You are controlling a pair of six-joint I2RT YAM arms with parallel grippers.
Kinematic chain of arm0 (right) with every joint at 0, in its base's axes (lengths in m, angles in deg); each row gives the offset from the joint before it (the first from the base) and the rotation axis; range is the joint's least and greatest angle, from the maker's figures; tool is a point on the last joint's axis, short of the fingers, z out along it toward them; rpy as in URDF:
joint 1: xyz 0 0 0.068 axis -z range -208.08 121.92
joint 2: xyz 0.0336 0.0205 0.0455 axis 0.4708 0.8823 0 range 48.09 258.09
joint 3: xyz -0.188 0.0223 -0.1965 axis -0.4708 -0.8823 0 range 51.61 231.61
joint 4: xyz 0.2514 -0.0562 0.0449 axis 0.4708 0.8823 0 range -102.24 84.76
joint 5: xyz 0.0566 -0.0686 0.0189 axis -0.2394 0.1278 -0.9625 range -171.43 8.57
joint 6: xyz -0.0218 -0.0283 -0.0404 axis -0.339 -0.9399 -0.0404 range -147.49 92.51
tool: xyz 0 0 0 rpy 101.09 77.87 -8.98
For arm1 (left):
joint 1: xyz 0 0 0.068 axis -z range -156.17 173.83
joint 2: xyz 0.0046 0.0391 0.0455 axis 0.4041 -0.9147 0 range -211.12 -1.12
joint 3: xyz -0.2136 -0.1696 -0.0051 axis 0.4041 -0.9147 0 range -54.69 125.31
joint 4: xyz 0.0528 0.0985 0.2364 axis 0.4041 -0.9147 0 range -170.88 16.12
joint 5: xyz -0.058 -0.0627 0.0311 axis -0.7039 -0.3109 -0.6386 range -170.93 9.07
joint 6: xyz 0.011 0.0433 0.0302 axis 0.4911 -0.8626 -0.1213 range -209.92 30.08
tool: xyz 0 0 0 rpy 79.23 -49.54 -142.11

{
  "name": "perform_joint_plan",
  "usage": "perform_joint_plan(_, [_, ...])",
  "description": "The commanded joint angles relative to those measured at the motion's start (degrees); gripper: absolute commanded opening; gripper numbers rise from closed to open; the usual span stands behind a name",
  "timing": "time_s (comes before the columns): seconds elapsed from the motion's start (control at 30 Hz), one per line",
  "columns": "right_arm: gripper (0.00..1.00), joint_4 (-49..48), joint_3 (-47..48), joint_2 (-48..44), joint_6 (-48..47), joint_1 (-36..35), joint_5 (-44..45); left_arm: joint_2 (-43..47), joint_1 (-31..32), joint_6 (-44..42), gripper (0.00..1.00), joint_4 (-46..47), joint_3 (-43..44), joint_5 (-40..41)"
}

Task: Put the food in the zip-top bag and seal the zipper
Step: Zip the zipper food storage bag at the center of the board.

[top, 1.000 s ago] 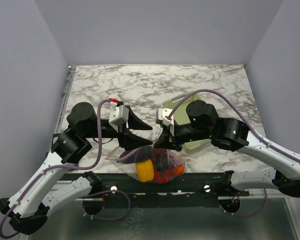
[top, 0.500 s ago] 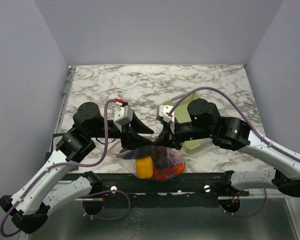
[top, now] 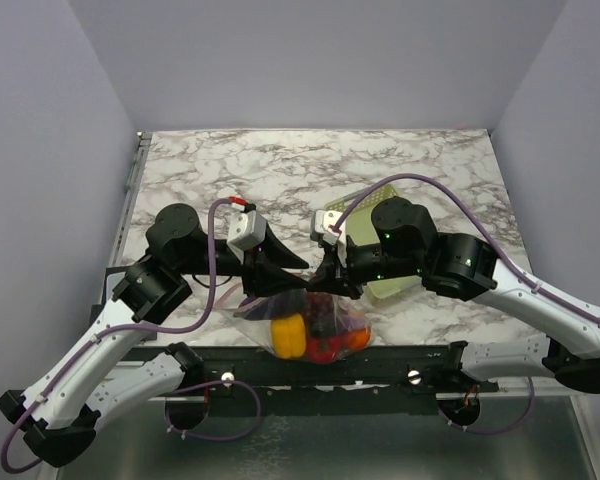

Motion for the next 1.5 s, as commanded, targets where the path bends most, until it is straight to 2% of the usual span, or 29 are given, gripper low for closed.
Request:
perform_joint_plan(0.0, [0.01, -2.7, 2.1, -0.7, 0.8, -0.4, 0.5, -0.5, 0.3, 0.2, 0.37, 1.8, 0.0, -1.9])
perform_joint_plan(0.13, [0.01, -3.0, 1.9, -1.2, 0.9, -0.5, 0.6, -0.6, 0.3, 0.2, 0.28, 1.9, -0.4, -1.8])
perform_joint_plan(0.3, [0.01, -3.2, 1.4, -1.9, 1.0, -0.4, 0.7, -1.0, 0.3, 0.4, 0.0, 2.0, -0.6, -2.5])
perform_joint_plan(1.03, [0.01, -8.8, -2.2, -13.0, 2.0, -0.4, 7.4, 1.0, 0.3, 0.6, 0.0, 1.9, -2.5, -1.5])
perform_joint_plan(1.47, [0.01, -9.5, -3.7, -19.7, 2.5, -0.4, 18.9, 2.6, 0.3, 0.2, 0.0, 0.9, -3.6, 0.1])
